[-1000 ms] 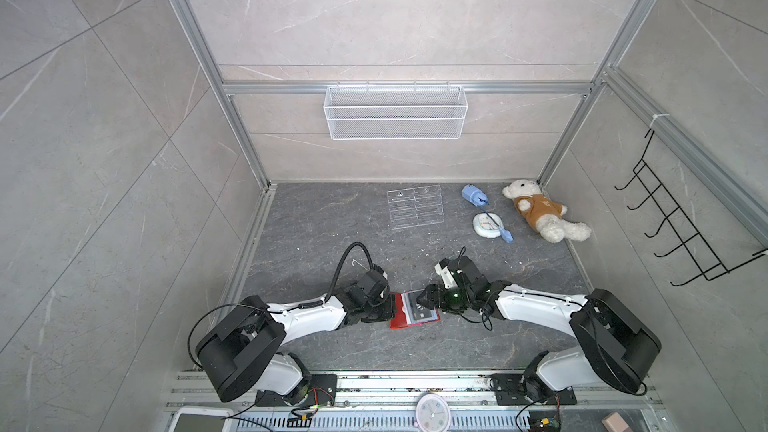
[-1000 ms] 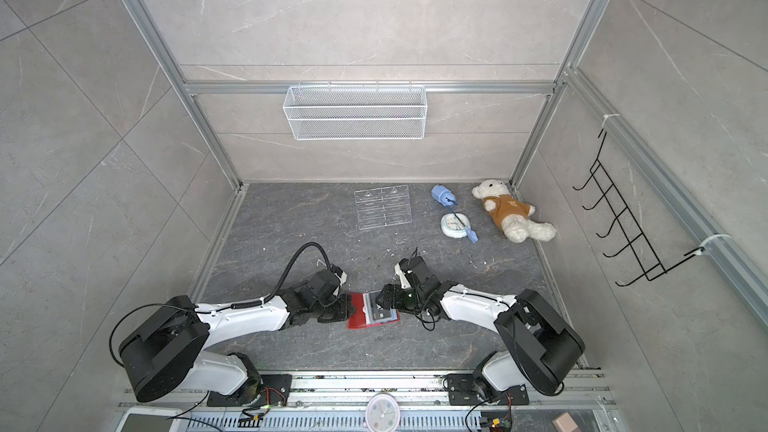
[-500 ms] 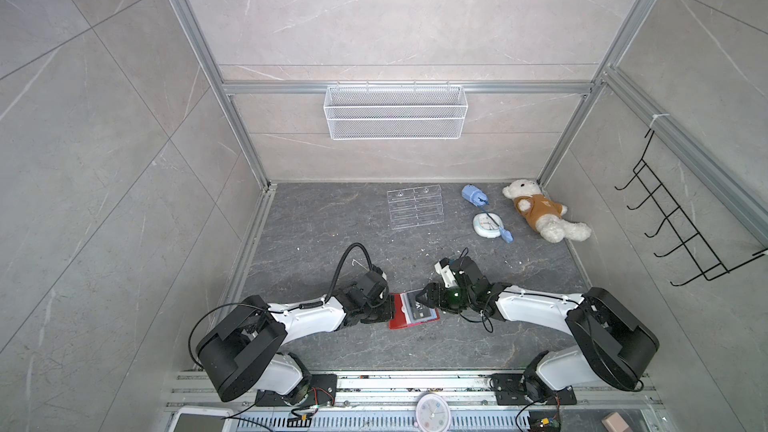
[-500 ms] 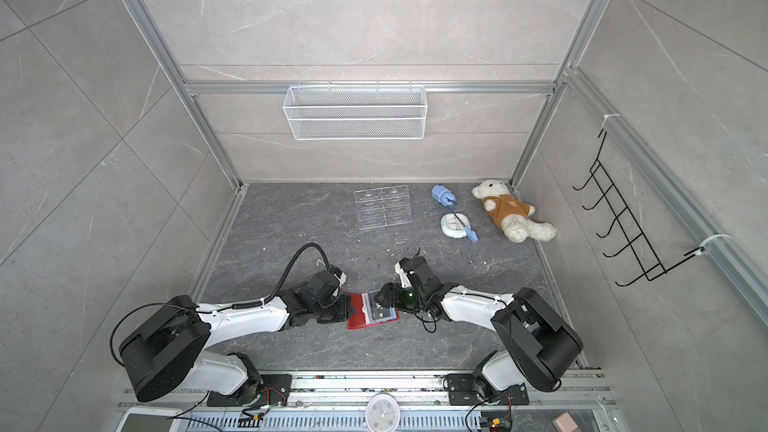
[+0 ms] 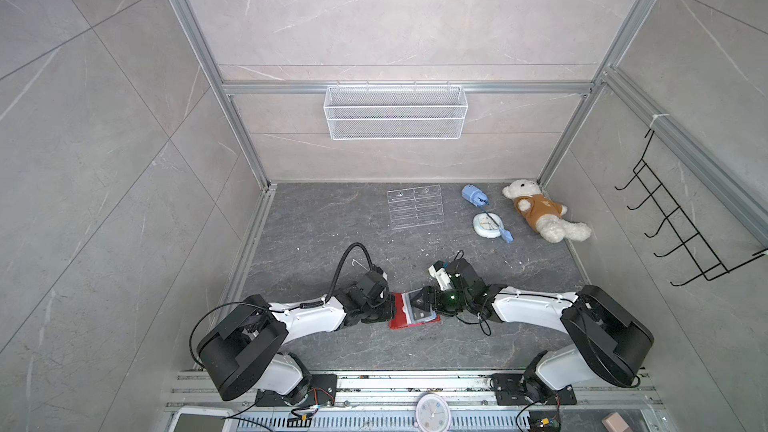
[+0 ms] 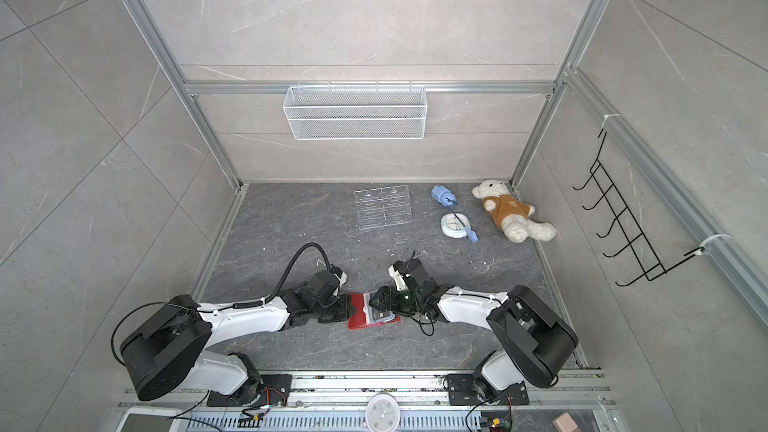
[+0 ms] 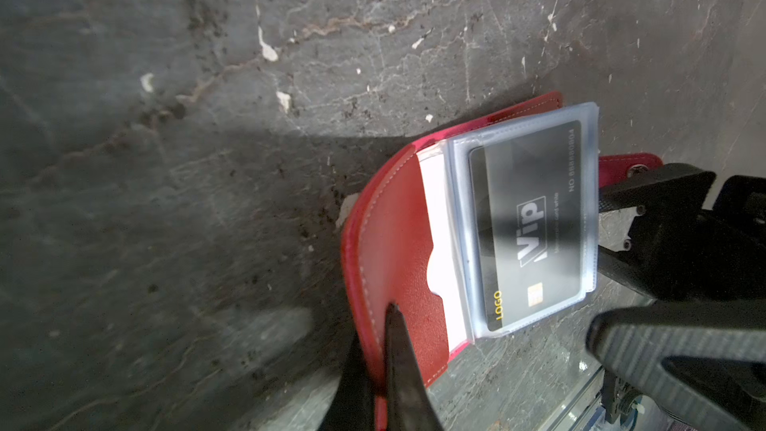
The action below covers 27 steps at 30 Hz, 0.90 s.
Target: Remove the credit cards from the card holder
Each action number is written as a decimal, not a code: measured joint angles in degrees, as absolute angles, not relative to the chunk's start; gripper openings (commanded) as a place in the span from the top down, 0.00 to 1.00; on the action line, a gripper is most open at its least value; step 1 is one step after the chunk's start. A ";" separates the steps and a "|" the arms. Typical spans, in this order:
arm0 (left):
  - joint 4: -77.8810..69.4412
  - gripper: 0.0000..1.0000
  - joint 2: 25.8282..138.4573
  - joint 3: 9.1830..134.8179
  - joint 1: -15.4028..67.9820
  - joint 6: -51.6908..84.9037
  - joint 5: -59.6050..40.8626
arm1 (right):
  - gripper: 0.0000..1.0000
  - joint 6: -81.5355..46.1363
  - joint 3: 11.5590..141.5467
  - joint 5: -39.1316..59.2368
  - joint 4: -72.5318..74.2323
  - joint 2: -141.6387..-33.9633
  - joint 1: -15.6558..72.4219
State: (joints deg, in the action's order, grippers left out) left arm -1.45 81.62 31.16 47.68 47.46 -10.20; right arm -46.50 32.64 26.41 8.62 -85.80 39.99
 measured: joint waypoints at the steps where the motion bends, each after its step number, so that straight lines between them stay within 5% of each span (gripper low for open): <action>1: -1.56 1.00 81.62 31.16 47.68 47.46 -10.33 | 0.27 -46.35 33.01 26.22 7.62 -85.65 40.01; 27: -2.87 1.00 81.60 30.30 47.68 47.59 -10.72 | 0.27 -40.91 39.09 23.11 -5.54 -82.59 39.29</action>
